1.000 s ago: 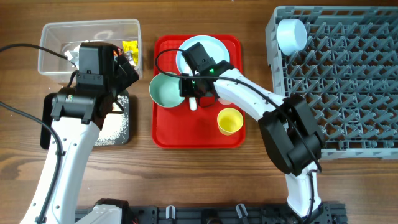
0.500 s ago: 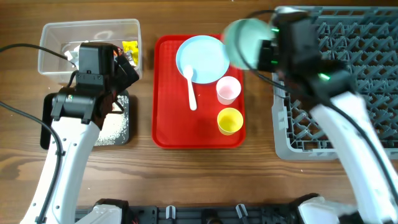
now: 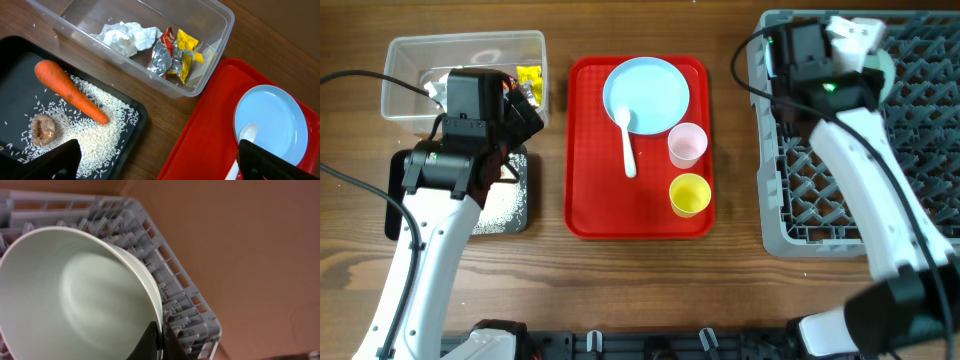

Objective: Sort waste into correct bins and load items into the dishwasher rack
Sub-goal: 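Carry the green bowl to the rack's far edge and set it down, then release the green bowl and move the right gripper back over the tray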

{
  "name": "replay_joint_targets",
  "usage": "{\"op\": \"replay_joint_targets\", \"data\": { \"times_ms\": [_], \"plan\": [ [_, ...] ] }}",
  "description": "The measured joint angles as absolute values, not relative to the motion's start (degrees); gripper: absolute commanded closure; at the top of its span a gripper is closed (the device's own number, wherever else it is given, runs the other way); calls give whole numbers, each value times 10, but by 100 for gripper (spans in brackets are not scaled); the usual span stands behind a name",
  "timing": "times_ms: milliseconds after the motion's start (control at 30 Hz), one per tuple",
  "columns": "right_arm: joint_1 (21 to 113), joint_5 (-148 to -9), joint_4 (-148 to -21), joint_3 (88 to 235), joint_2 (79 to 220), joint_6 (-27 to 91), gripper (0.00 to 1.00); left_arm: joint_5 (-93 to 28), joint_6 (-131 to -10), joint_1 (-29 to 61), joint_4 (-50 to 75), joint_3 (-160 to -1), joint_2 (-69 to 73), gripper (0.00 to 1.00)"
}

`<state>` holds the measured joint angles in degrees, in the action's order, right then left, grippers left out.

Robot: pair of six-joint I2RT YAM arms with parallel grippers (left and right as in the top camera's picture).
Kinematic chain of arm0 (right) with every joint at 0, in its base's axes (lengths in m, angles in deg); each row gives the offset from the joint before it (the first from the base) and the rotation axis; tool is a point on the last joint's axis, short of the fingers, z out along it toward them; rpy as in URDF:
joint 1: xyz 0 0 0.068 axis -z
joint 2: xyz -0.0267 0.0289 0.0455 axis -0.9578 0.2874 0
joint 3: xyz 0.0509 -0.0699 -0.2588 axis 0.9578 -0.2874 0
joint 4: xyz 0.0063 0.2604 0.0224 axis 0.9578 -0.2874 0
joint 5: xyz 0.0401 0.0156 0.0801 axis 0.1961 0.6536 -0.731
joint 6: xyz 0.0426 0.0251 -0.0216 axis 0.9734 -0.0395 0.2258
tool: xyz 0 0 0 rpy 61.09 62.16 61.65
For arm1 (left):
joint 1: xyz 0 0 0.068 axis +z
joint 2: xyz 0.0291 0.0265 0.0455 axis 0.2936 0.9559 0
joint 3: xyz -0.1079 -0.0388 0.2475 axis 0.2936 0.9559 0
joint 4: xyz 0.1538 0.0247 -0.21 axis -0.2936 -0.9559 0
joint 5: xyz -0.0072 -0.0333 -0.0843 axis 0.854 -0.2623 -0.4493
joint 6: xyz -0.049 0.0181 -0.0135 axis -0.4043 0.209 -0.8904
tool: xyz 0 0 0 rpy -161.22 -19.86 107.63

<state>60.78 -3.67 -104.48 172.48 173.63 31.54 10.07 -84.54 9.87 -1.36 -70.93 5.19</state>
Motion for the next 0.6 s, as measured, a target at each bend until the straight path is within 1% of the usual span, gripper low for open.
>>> {"op": "replay_joint_targets", "data": {
  "times_ms": [100, 233, 367, 600],
  "plan": [
    [609, -26, -1025, 1723, 1799, 279, 96, 101, -845, 99, -14, -709, 52, 0],
    [609, -24, -1021, 1721, 1835, 261, 96, 101, -845, 99, -14, -709, 52, 0],
    [609, -20, -1003, 1721, 1837, 252, 96, 101, -845, 99, -14, -709, 52, 0],
    [611, -19, -920, 1720, 1838, 172, 96, 101, -845, 99, -14, -709, 52, 0]
  ]
}}
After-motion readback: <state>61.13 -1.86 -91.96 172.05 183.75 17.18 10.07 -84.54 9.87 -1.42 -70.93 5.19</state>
